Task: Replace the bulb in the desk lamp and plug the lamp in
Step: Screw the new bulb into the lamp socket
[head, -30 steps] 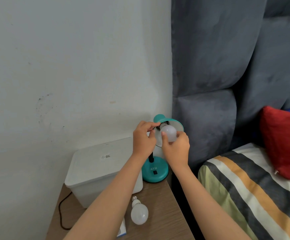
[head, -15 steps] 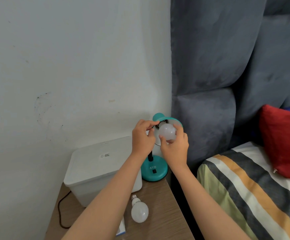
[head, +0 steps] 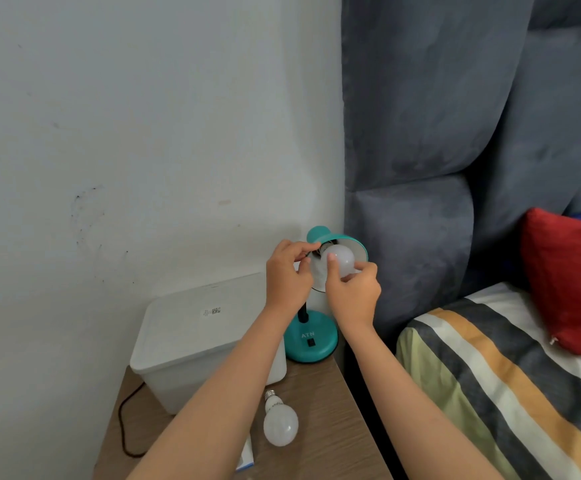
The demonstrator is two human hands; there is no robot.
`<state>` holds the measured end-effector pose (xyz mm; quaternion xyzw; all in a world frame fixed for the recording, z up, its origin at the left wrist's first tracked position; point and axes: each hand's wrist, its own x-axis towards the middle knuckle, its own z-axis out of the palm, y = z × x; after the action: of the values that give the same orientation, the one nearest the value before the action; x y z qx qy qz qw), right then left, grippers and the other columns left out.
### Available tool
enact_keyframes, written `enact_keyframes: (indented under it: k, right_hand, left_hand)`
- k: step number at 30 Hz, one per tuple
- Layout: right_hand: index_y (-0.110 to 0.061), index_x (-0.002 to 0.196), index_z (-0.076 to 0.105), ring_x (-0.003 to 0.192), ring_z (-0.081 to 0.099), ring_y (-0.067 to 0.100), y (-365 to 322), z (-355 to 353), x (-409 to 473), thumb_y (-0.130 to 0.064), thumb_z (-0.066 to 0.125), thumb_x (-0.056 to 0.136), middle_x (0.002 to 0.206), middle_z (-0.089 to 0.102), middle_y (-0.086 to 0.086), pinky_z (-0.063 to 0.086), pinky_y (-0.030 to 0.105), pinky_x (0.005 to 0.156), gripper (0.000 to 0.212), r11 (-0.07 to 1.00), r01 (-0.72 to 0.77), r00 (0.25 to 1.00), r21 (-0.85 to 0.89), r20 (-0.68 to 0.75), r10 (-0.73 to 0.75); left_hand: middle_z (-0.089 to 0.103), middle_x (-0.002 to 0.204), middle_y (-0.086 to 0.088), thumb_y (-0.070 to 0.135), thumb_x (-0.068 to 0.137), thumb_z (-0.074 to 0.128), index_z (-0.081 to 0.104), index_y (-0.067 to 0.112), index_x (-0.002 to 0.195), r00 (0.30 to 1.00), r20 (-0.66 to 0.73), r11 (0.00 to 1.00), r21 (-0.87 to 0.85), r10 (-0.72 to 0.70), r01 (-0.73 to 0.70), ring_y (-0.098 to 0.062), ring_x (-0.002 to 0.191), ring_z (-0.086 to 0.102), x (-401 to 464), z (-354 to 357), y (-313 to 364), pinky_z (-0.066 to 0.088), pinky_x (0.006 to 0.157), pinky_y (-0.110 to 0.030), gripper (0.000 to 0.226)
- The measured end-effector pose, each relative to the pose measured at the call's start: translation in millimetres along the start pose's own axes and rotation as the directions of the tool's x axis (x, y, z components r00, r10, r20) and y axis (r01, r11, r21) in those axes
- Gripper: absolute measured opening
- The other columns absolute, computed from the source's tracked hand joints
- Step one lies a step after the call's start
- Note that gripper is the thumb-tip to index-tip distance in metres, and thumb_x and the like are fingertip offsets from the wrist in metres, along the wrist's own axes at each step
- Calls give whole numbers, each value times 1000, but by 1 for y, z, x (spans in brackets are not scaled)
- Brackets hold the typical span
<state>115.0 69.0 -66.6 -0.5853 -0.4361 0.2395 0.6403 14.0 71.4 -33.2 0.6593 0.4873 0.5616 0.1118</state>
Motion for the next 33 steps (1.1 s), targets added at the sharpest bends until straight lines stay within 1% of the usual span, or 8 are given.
enact_keyframes:
  k: [6, 9, 12, 15, 18, 22, 26, 33]
  right_hand:
    - [-16, 131, 47, 91, 48, 12, 2, -4, -8, -22, 71, 81, 116, 45, 11, 49, 15, 77, 56, 969, 236, 970, -68, 75, -231]
    - [-13, 126, 53, 83, 44, 8, -1, -5, -7, -22, 71, 82, 114, 56, 17, 34, -7, 67, 48, 965, 239, 969, -107, 82, -231]
    - [-9, 126, 53, 86, 48, 11, -3, -3, -4, -25, 70, 84, 113, 60, 17, 30, -10, 62, 48, 970, 217, 975, -106, 68, -211]
    - [-9, 125, 52, 94, 59, 21, -2, -3, -2, -29, 69, 84, 113, 62, 15, 32, -7, 63, 50, 974, 206, 977, -98, 68, -200]
    - [-12, 129, 48, 109, 54, 24, 1, -4, -1, -31, 75, 77, 120, 56, 13, 37, 11, 79, 62, 975, 196, 978, -108, 100, -185]
    - [-10, 126, 47, 99, 50, 16, 2, -5, 3, -26, 75, 78, 115, 56, 11, 33, -4, 64, 58, 972, 195, 978, -129, 101, -182]
    - [-3, 119, 51, 94, 65, 27, 1, -6, 11, -39, 69, 82, 104, 66, 14, 37, 10, 57, 55, 988, 113, 993, -103, 42, -109]
    - [-19, 128, 49, 89, 45, 9, 5, -2, -4, -25, 70, 82, 114, 48, 10, 46, 15, 73, 52, 958, 270, 962, -95, 72, -264]
  left_hand:
    - [61, 95, -2, -9, 82, 54, 70, 15, 100, 1000, -2, 1000, -5, -7, 7, -2, 86, 58, -1, 1, 1, 42, 81, -2, 34]
    - [61, 96, -2, -8, 83, 54, 70, 16, 100, 1000, 2, 1000, -2, -11, 11, -3, 86, 58, 0, 2, 1, 42, 81, -2, 34]
    - [61, 96, 0, -8, 83, 54, 70, 16, 101, 1000, 8, 1000, 2, -12, 12, -3, 86, 58, 1, 2, 1, 42, 80, -1, 34]
    - [60, 96, 0, -9, 83, 54, 70, 17, 100, 1000, 5, 1000, 5, -13, 13, -2, 86, 58, 1, 3, 2, 42, 80, -1, 35]
    - [60, 95, 1, -9, 82, 53, 70, 17, 100, 1000, 0, 1000, -8, -21, 21, -2, 86, 57, 0, 2, 1, 42, 80, -1, 36]
    - [59, 94, 1, -10, 82, 53, 70, 15, 100, 1000, 6, 1000, 11, 0, 0, -1, 86, 57, 2, 1, 2, 42, 81, -2, 36]
    - [59, 93, 0, -11, 80, 52, 70, 15, 97, 1000, 6, 1000, 14, 7, -7, 0, 84, 57, 1, 0, 1, 42, 80, -2, 35]
    - [58, 94, 1, -9, 82, 53, 69, 16, 99, 1000, 20, 1000, 21, 11, -12, -3, 86, 58, 0, 0, 1, 43, 80, -2, 34]
